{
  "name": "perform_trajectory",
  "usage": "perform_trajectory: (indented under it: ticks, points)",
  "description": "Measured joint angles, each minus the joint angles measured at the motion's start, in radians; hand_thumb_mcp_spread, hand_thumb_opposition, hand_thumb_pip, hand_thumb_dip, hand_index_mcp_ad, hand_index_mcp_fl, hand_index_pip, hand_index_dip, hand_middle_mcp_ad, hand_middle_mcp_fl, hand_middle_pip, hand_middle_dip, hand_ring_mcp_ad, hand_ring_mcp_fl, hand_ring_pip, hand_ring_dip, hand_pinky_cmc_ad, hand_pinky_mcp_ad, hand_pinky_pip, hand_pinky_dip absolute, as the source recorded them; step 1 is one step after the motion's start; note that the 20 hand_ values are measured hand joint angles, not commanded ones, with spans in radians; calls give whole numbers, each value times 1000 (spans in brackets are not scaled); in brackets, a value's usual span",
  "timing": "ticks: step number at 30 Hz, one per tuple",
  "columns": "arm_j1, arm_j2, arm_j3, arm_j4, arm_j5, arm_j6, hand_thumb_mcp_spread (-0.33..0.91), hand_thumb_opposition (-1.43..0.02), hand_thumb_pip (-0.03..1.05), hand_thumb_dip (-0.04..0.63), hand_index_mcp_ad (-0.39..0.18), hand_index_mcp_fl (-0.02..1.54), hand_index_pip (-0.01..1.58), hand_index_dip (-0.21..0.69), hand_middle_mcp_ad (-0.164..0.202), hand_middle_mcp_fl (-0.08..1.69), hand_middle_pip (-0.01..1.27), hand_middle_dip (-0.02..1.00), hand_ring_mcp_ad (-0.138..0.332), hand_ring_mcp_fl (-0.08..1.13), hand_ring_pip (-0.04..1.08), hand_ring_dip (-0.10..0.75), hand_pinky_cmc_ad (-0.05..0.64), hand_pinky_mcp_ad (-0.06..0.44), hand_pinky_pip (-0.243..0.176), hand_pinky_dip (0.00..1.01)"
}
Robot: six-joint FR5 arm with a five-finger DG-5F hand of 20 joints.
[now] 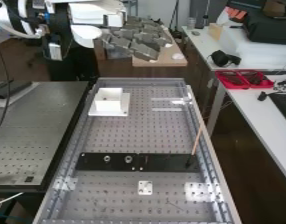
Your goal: Grab the smaller nut and place it in the white container
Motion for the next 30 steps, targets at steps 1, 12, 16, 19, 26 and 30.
perform_trajectory:
  ticks: [1, 12, 16, 19, 26, 30]
  points:
    - [0, 0, 1, -6, 1, -1, 195, -737, 559, 145, -113, 161, 73, 326, 42, 101, 126, 269, 140, 0, 89, 127, 346, 279, -12, 140]
    - [8, 35, -32, -11, 45, -16, 194, -737, 525, 131, -112, 138, 75, 326, 44, 101, 126, 269, 136, 0, 89, 127, 346, 283, -12, 140]
    - [12, 52, -54, 8, 83, -16, 194, -737, 525, 129, -112, 138, 75, 326, 52, 101, 126, 269, 141, 0, 89, 127, 367, 291, -12, 140]
    - [10, 59, -64, 25, 98, -5, 194, -737, 525, 126, -106, 138, 75, 326, 54, 101, 126, 269, 152, 0, 89, 127, 368, 291, -12, 140]
    - [9, 77, -79, 50, 122, -1, 194, -737, 510, 126, -106, 138, 75, 326, 54, 101, 126, 269, 150, 0, 89, 127, 363, 293, -12, 140]
    - [9, 78, -82, 51, 125, 2, 194, -735, 506, 126, -106, 138, 75, 326, 54, 101, 126, 269, 152, 0, 89, 127, 367, 293, -12, 140]
